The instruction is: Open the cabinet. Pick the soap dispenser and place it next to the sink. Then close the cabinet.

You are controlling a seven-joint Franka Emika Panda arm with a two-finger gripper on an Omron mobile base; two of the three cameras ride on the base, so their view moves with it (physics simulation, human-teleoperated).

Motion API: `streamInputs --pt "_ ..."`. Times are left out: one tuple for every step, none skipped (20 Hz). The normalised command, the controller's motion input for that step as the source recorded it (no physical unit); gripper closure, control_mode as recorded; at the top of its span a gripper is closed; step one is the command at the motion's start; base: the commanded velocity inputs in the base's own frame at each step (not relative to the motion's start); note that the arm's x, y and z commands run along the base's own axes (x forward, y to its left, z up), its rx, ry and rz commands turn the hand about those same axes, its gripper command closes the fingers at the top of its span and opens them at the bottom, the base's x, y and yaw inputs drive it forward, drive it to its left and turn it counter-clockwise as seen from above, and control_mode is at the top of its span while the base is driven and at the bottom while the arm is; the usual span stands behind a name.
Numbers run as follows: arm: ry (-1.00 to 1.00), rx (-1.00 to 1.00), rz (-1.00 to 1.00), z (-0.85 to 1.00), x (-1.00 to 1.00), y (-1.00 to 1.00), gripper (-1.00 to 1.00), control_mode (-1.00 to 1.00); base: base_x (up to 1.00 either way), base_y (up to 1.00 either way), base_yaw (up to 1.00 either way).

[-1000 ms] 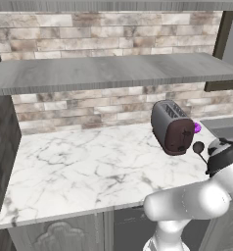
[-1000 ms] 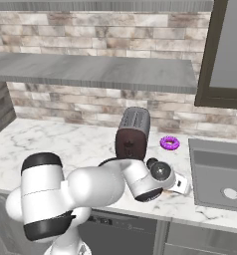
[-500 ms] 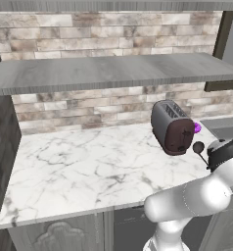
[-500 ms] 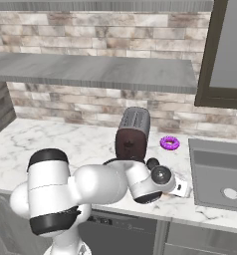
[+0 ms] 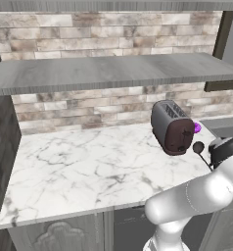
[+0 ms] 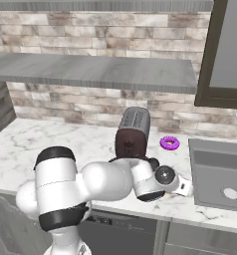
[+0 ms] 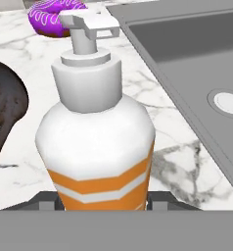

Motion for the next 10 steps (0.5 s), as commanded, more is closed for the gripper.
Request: streamInputs --pt "-0.04 0.0 0.0 0.0 0.07 0.0 1.0 -1.0 0.0 0.0 0.0" --pt "-0.03 0.0 0.0 0.0 0.0 0.0 1.0 -1.0 0.0 0.0 0.0" --pt "-0.02 0.0 0.0 0.0 0.0 0.0 1.0 -1.0 0.0 0.0 0.0" --pt "-0.01 0.0 0.0 0.0 0.0 0.0 1.0 -1.0 0.0 0.0 0.0" --pt "-0.03 0.0 0.0 0.0 0.0 0.0 1.0 -1.0 0.0 0.0 0.0" --pt "-0.05 0.0 0.0 -0.03 0.0 0.0 1.0 -1.0 0.0 0.0 0.0" --pt "-0.05 0.0 0.0 -0.06 0.0 0.0 1.0 -1.0 0.0 0.0 0.0" --pt "-0.05 0.0 0.0 -0.09 0.0 0.0 1.0 -1.0 0.0 0.0 0.0" --pt "-0.04 0.0 0.0 -0.05 0.0 0.0 1.0 -1.0 0.0 0.0 0.0" --pt "-0.01 0.0 0.0 0.0 0.0 0.0 1.0 -1.0 0.0 0.0 0.0"
